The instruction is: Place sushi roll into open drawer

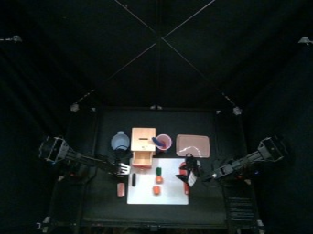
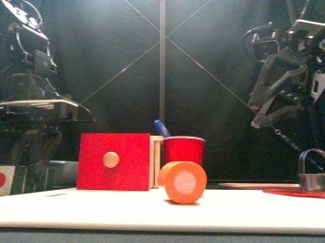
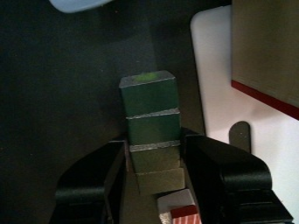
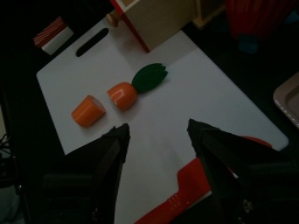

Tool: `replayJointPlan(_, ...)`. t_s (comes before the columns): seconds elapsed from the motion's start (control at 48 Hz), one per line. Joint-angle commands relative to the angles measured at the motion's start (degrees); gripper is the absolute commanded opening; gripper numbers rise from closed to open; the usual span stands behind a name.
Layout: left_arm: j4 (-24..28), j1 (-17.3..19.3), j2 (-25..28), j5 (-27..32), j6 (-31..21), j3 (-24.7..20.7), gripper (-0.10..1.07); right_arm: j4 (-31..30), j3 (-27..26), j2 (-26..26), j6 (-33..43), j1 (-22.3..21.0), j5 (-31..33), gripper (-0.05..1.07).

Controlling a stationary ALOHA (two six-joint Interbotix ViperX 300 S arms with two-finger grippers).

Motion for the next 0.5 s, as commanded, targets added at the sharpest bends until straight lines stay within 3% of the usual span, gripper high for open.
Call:
replayJointPlan(0.0,0.44,-0.26,-5.63,3.52,2.72,-1.93,0.74,-0.09,-0.35,-1.05,0.00,-0.18,0.09,0.89)
replayJointPlan(0.104,2.81,-0.26,-12.30,8.17,10.63,-4.13,0.74,-0.35,-0.44,-1.14,0.00,-0.62,0.18,0.89)
replayJointPlan(0.208,5.71,0.44,-16.35,10.02,23.82,-8.09,0.74,-0.35,-0.53,-1.05,0.00,-0.79,0.18,0.89)
replayJointPlan(0.354,5.10,4.48,-15.91,9.40,48.60,-13.97,0.74,-0.26,-0.70,-1.05,0.00,-0.88,0.26,0.89)
replayJointPlan(0.479,0.18,8.00,-12.57,6.33,67.06,-18.37,0.75,0.09,-0.88,-1.05,0.09,-1.14,0.26,0.89)
